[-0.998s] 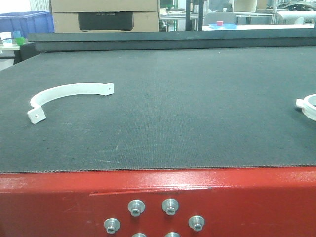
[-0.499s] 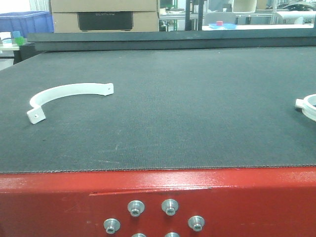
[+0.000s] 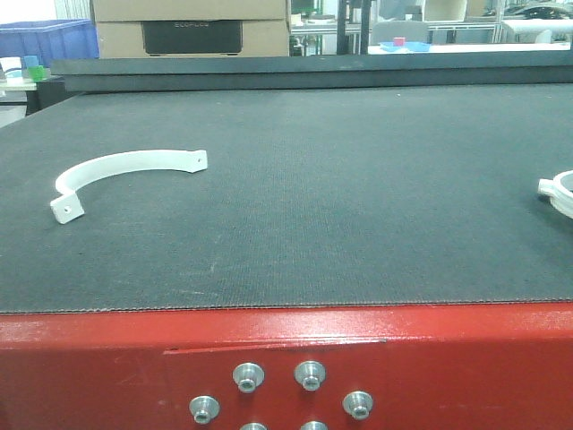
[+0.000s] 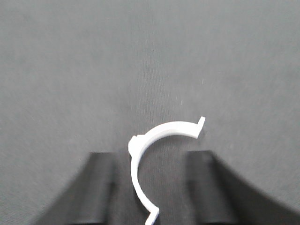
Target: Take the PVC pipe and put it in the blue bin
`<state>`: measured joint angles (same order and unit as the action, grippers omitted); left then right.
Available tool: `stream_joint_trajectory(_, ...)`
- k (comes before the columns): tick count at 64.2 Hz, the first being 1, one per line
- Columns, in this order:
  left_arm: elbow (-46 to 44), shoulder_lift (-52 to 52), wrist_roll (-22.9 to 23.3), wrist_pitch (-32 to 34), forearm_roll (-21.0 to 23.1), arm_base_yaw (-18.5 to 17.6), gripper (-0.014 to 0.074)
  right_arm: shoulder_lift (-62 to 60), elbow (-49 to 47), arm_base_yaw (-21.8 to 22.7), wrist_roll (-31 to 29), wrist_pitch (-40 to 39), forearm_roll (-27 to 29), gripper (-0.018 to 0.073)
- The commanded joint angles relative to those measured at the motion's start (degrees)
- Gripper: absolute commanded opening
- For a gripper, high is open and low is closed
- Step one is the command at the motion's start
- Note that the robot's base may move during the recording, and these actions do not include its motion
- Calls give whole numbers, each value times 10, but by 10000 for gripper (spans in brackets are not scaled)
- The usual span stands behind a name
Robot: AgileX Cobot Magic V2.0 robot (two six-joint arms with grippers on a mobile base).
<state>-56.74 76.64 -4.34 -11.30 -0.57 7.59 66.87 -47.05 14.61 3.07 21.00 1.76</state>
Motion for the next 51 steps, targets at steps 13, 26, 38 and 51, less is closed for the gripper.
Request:
stream_joint_trajectory(13, -64, 88, 1, -3, 29, -17, 212, 98, -34, -5, -5, 18, -7, 351)
stream_joint_trajectory(26, -75, 132, 1, 3, 29, -40, 212, 166, -101, -20, -17, 62, -39, 351)
stream_joint_trajectory(38, -76, 156, 1, 7, 30, -43, 212, 225, -133, -21, -17, 107, -63, 351)
stream_joint_trajectory(51, -76, 160, 1, 34, 30, -43, 212, 264, -136, -23, -17, 116, -63, 351)
